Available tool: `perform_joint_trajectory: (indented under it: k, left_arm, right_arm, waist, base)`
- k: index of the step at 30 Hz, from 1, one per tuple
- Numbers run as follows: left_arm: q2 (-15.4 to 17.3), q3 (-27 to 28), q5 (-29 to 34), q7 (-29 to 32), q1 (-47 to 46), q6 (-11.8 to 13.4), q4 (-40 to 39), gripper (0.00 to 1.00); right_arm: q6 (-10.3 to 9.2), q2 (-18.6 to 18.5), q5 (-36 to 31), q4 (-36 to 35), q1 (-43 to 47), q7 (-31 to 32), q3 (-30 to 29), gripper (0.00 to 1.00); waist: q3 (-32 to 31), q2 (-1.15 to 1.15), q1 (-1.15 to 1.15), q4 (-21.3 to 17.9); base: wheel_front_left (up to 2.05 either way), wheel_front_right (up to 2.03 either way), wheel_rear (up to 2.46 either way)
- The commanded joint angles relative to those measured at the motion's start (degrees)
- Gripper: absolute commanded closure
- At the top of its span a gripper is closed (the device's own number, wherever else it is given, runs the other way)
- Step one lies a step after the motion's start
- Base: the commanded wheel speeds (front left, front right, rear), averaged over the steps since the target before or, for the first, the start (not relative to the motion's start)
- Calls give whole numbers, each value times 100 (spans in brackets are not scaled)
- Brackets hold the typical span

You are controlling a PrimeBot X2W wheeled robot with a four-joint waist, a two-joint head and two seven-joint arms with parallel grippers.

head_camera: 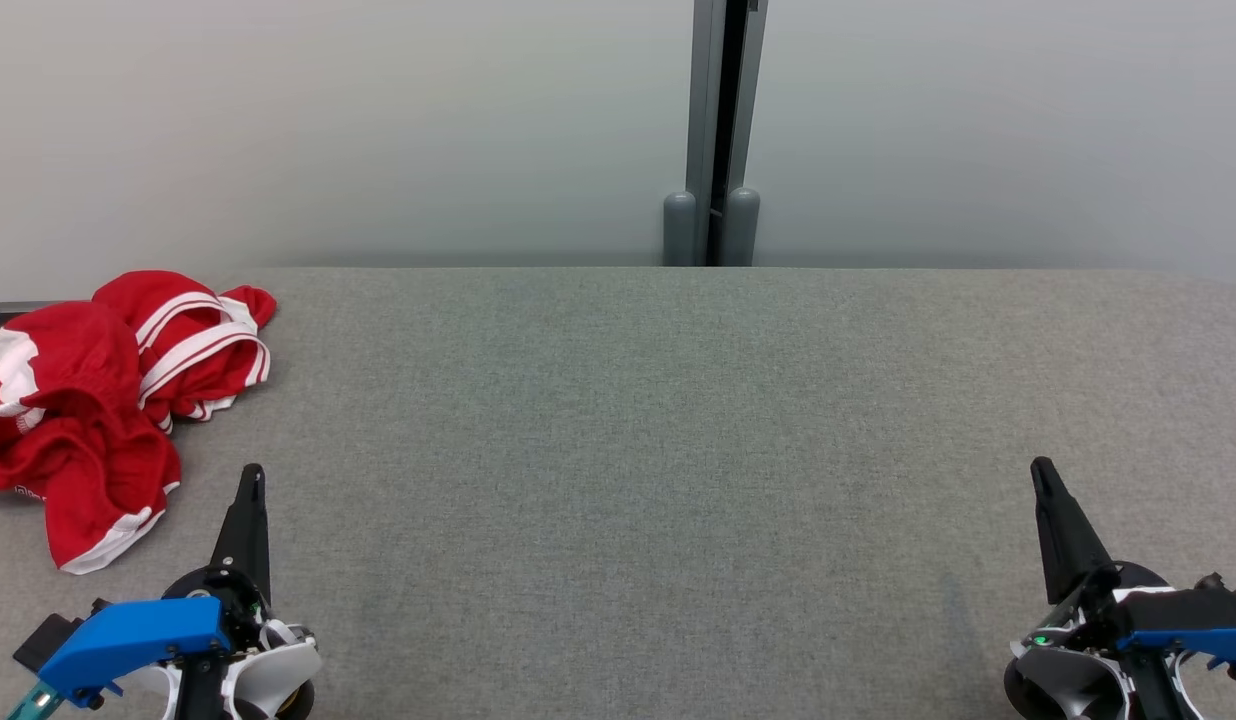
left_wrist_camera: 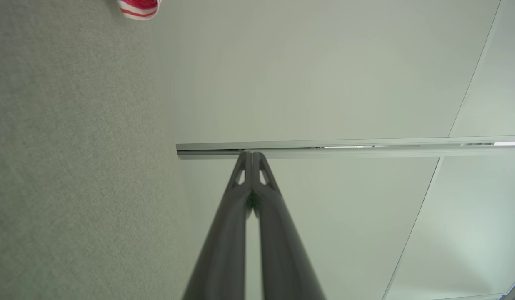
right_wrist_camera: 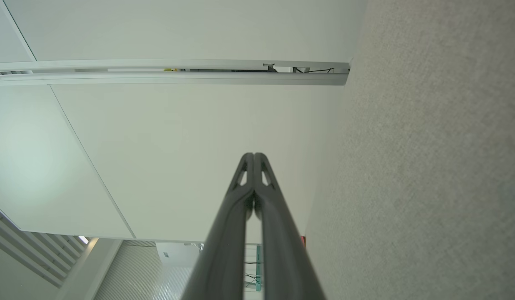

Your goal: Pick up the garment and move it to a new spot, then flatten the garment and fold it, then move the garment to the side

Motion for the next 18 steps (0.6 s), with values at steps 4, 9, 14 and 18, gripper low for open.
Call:
perform_joint_trajectory:
  k: [4, 9, 14, 18]
  left_arm:
    - [-12, 3, -13, 13, -58, -26, -25, 100]
    - [-12, 3, -13, 13, -58, -26, -25, 100]
    - [-12, 3, -13, 13, -58, -26, -25, 100]
    - [-12, 3, -13, 13, -58, -26, -25, 100]
  right_arm:
    - [3, -24, 16, -17, -61, 12, -9, 100]
    - [3, -24, 16, -17, -61, 12, -9, 100]
    - [3, -24, 16, -17, -61, 12, -9, 100]
    - [3, -24, 16, -17, -61, 12, -9, 100]
  waist:
    - [0, 0, 0, 0]
    - [0, 0, 0, 0]
    - [0, 0, 0, 0]
    - [0, 0, 0, 0]
  base:
    - [0, 0, 0]
    - [0, 0, 0]
    - [0, 0, 0]
    - [0, 0, 0]
